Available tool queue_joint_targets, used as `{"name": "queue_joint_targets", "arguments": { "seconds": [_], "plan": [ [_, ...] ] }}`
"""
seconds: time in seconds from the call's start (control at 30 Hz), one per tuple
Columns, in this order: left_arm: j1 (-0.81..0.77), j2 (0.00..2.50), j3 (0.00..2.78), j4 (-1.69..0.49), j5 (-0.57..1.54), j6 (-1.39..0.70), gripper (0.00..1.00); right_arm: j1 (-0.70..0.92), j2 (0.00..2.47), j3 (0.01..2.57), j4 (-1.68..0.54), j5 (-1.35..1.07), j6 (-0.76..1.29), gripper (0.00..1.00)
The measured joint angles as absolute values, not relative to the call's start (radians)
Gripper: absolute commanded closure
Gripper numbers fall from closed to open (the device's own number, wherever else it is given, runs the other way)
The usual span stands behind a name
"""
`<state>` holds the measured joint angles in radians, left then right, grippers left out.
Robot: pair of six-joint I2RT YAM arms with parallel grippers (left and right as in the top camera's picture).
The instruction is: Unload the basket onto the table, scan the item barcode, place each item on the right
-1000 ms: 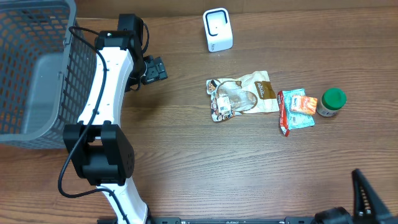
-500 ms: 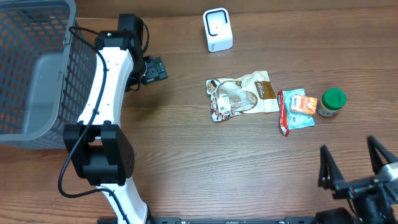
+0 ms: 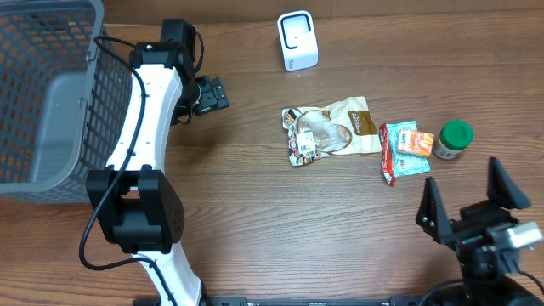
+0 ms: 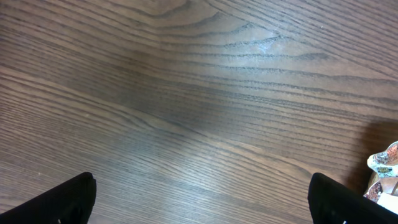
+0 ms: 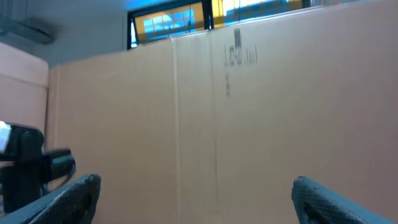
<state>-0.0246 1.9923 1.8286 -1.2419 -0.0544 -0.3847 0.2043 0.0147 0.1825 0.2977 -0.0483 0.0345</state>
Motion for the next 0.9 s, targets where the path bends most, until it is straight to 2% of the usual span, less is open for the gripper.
{"name": "queue_joint_targets", "arguments": {
  "seconds": [0.27,0.63,0.9],
  "plan": [
    [-0.025,1.992,1.829,-1.242,-0.054,-0.385,0.0,0.204,0.015,0.03,0.244,-0.048,0.112,0.0],
    [-0.025,1.992,1.829,-1.242,-0.054,-0.385,0.01,0.204,0.014,0.019,-0.085,-0.046,0.169,0.0],
    [-0.025,1.992,1.829,-1.242,-0.054,-0.385,0.0,0.204,0.014,0.019,-0.087,-0.046,0.172,0.0]
  ]
}}
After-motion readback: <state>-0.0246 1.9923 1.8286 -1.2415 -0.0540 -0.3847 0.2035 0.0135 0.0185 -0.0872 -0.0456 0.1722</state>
